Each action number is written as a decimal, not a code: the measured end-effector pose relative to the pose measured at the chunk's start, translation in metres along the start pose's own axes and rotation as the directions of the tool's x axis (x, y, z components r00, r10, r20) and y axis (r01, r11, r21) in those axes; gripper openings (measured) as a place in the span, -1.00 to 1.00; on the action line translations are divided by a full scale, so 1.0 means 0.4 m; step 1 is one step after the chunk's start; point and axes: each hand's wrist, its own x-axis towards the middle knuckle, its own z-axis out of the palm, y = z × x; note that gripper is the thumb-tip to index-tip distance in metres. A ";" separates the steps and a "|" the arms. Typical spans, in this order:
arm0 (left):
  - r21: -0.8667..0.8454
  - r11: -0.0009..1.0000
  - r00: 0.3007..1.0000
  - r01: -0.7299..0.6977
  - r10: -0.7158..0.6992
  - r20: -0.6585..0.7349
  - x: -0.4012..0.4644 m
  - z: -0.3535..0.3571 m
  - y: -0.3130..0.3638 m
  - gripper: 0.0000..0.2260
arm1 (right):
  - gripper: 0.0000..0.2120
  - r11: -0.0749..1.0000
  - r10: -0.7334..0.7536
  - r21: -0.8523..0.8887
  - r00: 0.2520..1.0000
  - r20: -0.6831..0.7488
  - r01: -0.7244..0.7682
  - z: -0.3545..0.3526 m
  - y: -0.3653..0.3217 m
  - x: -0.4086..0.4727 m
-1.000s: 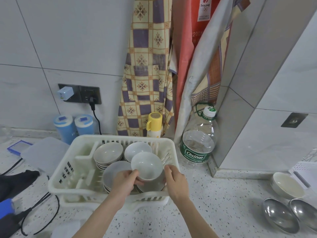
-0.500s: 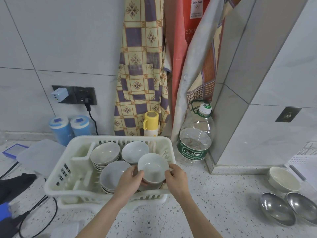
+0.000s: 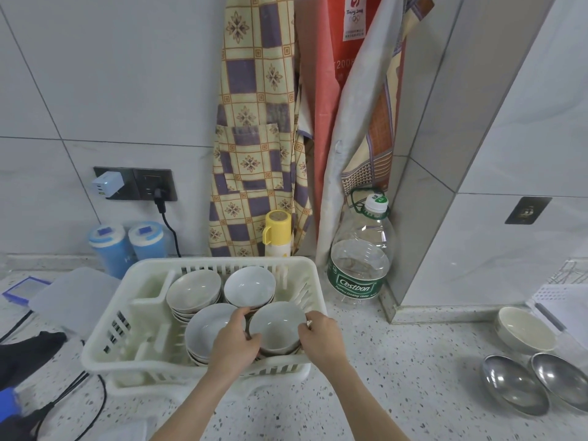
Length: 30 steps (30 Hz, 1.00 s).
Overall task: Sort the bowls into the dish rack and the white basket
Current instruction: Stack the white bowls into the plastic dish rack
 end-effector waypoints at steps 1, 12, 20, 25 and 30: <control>0.056 0.998 1.000 -0.011 0.011 -0.004 -0.003 0.000 0.001 -0.53 | -0.78 1.000 -0.001 -0.025 1.000 0.007 0.001 0.001 -0.001 0.001; 0.293 0.954 0.997 -0.062 0.073 -0.027 -0.024 -0.001 0.018 -0.49 | -0.84 0.967 0.043 -0.256 0.994 0.103 -0.016 -0.001 -0.024 -0.001; 0.297 0.953 0.997 -0.055 0.068 -0.033 -0.026 0.009 0.012 -0.56 | -0.89 0.961 0.049 -0.277 0.993 0.105 -0.018 0.000 -0.027 0.002; 0.248 0.967 0.996 -0.053 0.067 -0.052 -0.037 0.011 0.011 -0.62 | -0.75 0.958 0.011 -0.287 0.999 0.042 0.001 0.010 -0.021 0.003; 0.107 0.991 0.983 -0.083 0.099 -0.154 -0.071 0.029 0.018 -0.73 | -0.72 0.985 -0.110 0.122 0.987 -0.118 0.124 0.013 0.022 -0.030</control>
